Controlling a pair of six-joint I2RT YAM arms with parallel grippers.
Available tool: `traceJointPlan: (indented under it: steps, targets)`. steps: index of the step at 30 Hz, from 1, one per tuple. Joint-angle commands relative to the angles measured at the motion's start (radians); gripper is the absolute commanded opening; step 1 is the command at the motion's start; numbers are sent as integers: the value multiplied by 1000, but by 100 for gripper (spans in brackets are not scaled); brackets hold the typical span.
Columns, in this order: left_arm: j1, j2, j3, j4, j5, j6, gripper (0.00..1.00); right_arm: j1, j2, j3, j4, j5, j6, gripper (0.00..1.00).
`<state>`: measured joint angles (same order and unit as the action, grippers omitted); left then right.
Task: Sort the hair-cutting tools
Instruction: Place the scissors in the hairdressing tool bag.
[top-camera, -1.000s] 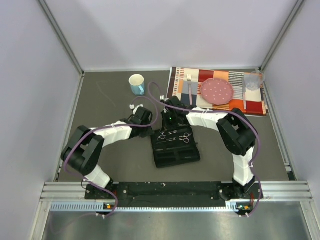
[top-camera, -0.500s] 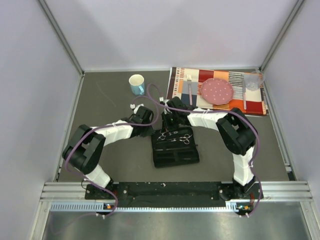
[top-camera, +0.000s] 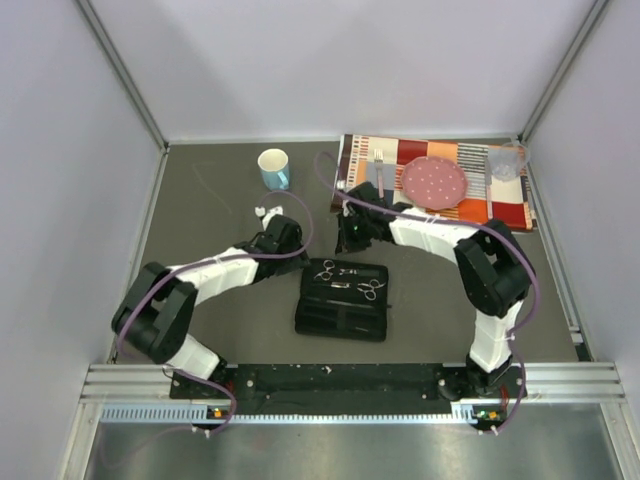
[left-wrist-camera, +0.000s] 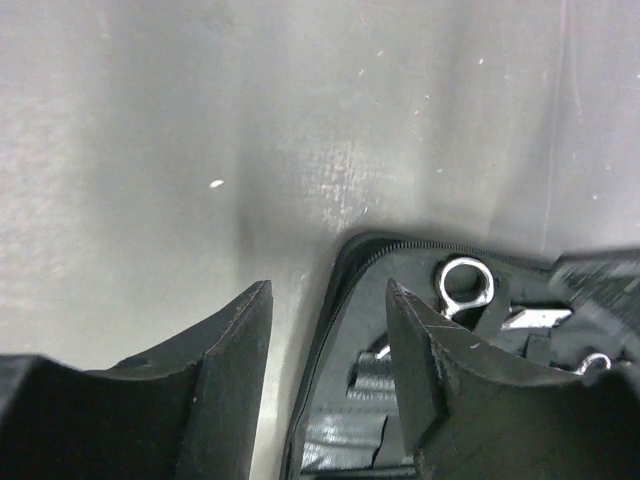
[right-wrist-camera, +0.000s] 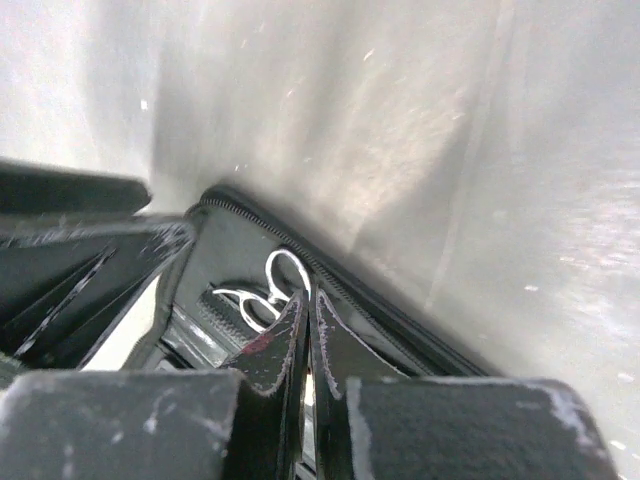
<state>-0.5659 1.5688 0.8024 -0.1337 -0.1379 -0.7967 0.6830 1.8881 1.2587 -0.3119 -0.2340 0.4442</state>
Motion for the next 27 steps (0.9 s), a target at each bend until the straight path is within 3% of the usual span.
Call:
traceJointPlan:
  steps: [1, 5, 10, 16, 23, 26, 27]
  targets:
    - [4, -174, -43, -7, -51, 28, 55, -91, -109, 71, -10, 79, 57, 1]
    - [4, -370, -132, -52, -22, 31, 56, -146, -89, 59, -33, 62, 44, 1]
    - [-2, -513, -219, -95, 280, 138, 53, -163, -61, 31, -68, 71, -1, 2]
    - [-61, -673, -328, -174, 503, 136, 52, -165, -9, 12, -81, 70, -12, 2]
    - [-100, -799, -298, -498, 345, 90, 45, -165, 43, 2, -82, 136, -9, 2]
    - [-100, -869, -287, -552, 342, 90, 42, -166, 65, 11, -82, 165, 4, 1]
    - [-100, -880, -290, -567, 354, 82, 36, -166, 69, 21, -84, 173, 8, 1]
